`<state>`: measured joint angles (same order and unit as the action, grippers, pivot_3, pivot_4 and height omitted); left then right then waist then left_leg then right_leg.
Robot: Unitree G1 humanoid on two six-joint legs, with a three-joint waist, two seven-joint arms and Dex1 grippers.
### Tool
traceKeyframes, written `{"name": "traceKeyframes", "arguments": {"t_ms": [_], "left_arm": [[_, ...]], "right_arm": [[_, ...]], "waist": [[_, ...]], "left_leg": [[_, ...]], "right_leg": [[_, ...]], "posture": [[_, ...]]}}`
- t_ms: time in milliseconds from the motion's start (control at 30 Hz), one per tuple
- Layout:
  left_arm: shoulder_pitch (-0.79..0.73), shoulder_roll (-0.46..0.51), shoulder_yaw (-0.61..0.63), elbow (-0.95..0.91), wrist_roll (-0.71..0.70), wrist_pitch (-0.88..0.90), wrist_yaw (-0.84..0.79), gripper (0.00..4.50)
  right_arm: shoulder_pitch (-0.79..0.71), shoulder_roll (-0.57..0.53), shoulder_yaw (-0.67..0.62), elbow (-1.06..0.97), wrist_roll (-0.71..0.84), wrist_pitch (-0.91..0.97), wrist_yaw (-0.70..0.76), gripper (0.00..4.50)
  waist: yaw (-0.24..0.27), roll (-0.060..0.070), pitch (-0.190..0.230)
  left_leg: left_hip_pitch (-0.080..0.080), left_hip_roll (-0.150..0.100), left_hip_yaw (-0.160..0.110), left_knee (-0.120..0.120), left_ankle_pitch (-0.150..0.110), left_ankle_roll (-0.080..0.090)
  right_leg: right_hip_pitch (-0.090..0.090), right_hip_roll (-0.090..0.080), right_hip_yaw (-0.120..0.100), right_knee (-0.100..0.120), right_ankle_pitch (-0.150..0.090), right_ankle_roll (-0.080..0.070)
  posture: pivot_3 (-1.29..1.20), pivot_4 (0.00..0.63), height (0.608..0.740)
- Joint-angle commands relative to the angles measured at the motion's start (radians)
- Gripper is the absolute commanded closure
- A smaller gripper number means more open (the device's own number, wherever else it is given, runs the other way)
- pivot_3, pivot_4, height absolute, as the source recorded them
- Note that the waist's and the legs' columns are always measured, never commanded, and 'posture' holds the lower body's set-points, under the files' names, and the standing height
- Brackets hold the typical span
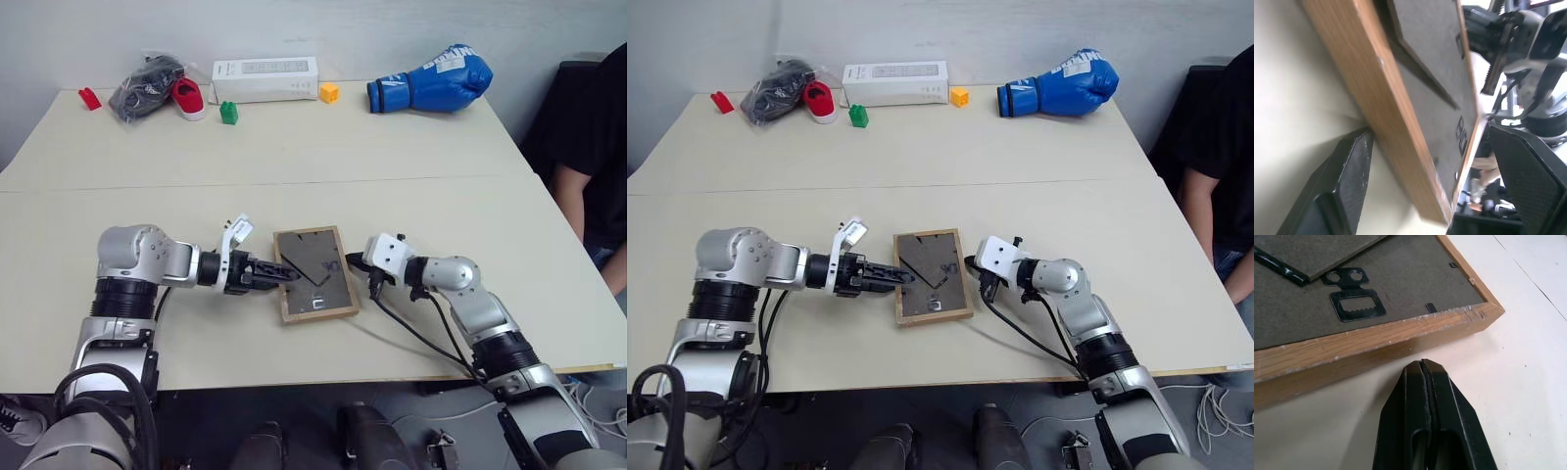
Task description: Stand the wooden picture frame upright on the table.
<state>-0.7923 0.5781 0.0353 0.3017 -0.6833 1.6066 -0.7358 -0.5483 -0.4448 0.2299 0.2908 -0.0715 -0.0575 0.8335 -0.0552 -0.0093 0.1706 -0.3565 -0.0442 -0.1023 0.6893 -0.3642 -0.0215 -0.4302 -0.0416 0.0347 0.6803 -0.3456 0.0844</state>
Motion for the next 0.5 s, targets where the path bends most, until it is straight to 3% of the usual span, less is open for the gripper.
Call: {"name": "traceKeyframes", "arguments": {"t_ms": [33,233,500], "left_arm": [[0.034,0.042,-0.011,-0.032,-0.026,0.008,0.061,0.6],[0.056,-0.014,0.032,-0.012,-0.116,0.008,0.174,0.6],[0.078,-0.107,0.012,0.013,-0.302,0.008,0.327,0.6]], "right_arm": [[0.036,-0.022,-0.007,-0.054,0.004,0.022,0.005,4.5],[0.081,-0.061,-0.003,-0.159,0.025,0.09,0.04,4.5],[0.072,0.002,0.037,-0.171,0.014,0.12,0.018,4.5]], "waist": [[0.001,0.0,0.0],[0.007,0.0,0.0],[0.029,0.0,-0.003]], "left_leg": [[0.0,0.0,0.0,0.0,0.0,0.0],[0.001,0.0,0.0,0.0,0.0,0.0],[0.001,-0.002,0.0,0.002,-0.001,0.001]], "right_leg": [[0.0,0.0,0.0,0.0,0.0,0.0],[0.001,0.0,0.0,0.0,0.0,0.0],[0.003,-0.002,0.0,0.0,0.0,0.0]], "posture": [[0.0,0.15,0.74],[0.0,0.15,0.74],[0.0,0.15,0.74]]}}
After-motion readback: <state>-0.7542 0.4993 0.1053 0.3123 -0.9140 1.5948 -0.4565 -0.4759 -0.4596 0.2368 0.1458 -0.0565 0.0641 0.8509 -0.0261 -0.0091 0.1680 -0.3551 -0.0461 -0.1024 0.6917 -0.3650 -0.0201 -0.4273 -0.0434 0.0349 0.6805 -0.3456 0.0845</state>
